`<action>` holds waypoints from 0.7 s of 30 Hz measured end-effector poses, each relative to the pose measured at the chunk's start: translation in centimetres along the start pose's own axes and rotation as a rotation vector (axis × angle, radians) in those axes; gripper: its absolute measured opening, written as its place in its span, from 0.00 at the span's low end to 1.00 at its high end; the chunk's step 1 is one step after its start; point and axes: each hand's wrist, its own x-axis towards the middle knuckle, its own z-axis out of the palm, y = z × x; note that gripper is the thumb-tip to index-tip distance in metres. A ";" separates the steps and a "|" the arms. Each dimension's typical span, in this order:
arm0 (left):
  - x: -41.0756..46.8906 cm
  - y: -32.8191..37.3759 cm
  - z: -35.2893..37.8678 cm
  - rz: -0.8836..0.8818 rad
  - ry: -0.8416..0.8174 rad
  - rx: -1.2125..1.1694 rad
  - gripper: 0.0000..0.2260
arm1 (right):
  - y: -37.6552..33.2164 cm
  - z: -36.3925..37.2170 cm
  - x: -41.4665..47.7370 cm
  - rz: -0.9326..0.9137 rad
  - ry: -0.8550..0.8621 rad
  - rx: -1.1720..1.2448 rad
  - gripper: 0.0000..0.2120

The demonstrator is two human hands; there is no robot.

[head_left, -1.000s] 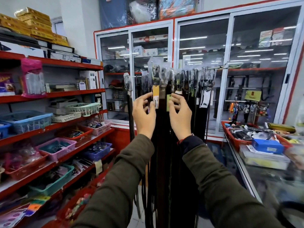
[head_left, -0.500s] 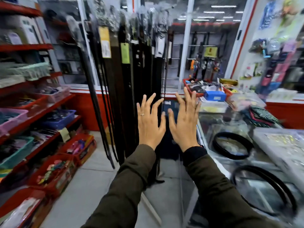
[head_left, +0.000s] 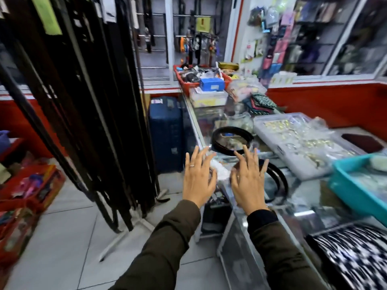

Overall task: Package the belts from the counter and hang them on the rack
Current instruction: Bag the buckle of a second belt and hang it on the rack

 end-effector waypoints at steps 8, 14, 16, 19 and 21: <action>-1.0 4.0 5.4 0.218 -0.547 -0.090 0.29 | 9.1 -2.1 -3.2 0.175 -0.619 -0.164 0.28; -1.1 5.0 7.3 0.330 -0.619 0.098 0.20 | 10.0 -2.9 -3.9 0.100 -0.556 -0.200 0.19; -1.1 4.8 7.2 0.345 -0.538 0.079 0.15 | 10.0 -3.2 -3.9 0.103 -0.516 -0.155 0.17; -1.4 3.6 6.6 0.364 -0.435 0.029 0.13 | 9.7 -3.4 -3.7 0.081 -0.478 -0.023 0.13; -1.4 2.6 5.8 0.357 -0.358 -0.017 0.13 | 8.8 -3.7 -3.4 0.077 -0.474 0.059 0.11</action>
